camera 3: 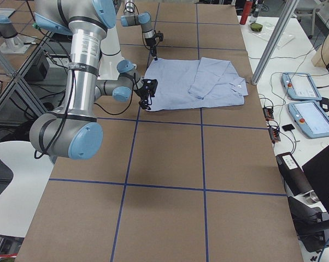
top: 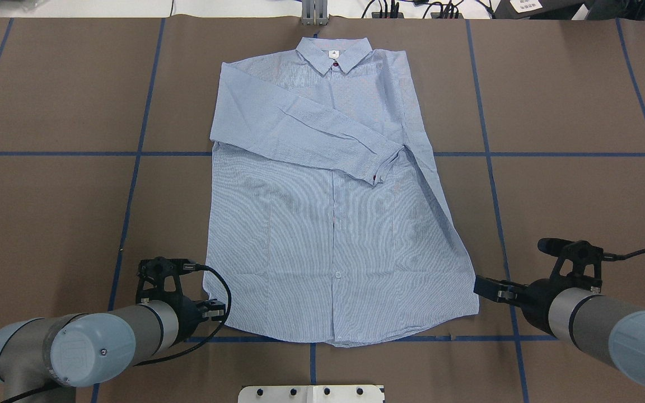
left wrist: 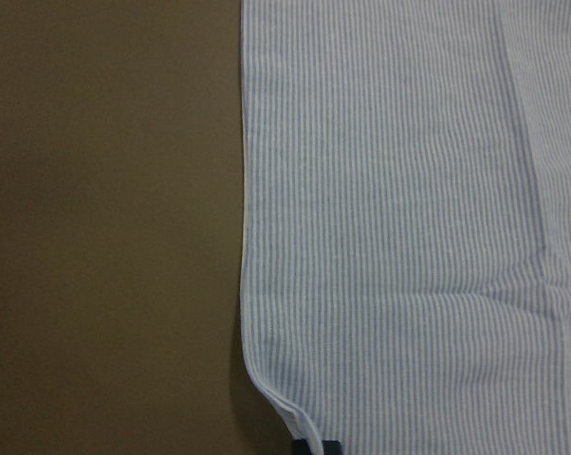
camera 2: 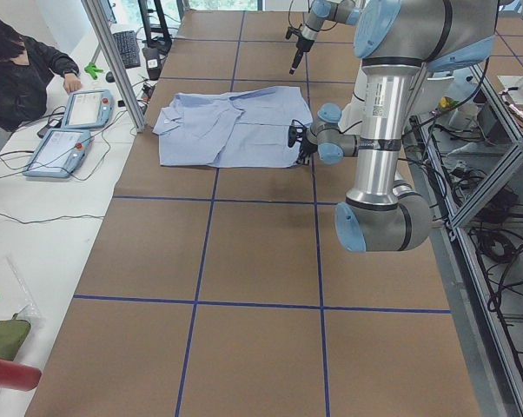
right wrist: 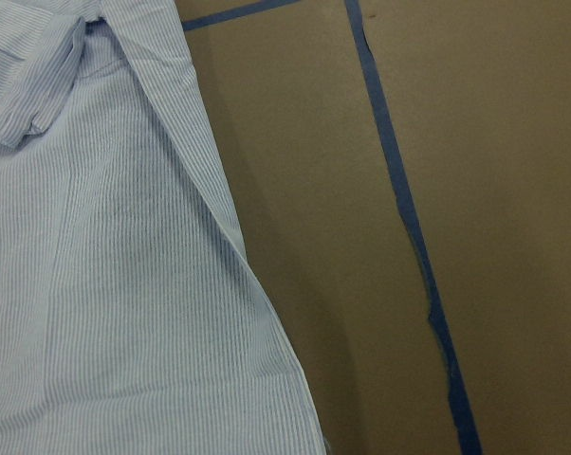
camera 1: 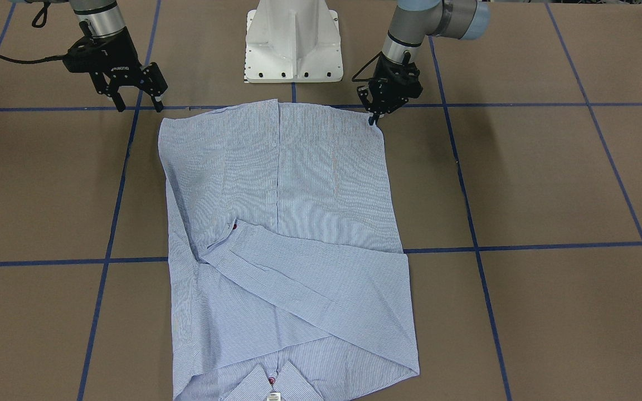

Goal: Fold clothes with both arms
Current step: 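Position both grippers at the hem corners nearest the robot, then grasp the hem corners with both grippers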

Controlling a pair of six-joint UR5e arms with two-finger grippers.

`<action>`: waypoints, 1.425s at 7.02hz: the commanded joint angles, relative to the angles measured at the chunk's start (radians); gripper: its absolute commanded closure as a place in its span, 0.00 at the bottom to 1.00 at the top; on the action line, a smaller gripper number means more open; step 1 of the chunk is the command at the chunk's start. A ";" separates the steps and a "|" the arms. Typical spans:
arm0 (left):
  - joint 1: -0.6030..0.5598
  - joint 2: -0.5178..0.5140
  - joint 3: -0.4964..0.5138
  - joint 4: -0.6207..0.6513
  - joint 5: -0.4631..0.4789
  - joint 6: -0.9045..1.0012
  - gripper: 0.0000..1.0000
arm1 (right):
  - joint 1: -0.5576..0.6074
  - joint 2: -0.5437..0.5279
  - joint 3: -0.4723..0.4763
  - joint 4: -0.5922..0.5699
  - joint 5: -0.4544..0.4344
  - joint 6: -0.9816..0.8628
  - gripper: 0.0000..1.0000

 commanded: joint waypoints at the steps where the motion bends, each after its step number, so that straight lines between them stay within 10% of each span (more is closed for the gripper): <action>1: 0.000 0.001 -0.017 0.000 0.000 0.001 1.00 | -0.050 0.001 -0.004 0.016 -0.066 0.076 0.01; 4: -0.002 -0.001 -0.035 0.000 0.003 -0.001 1.00 | -0.137 0.007 -0.045 0.014 -0.220 0.164 0.24; 10: -0.003 0.020 -0.072 0.000 0.006 0.001 1.00 | -0.174 0.100 -0.168 0.013 -0.292 0.164 0.38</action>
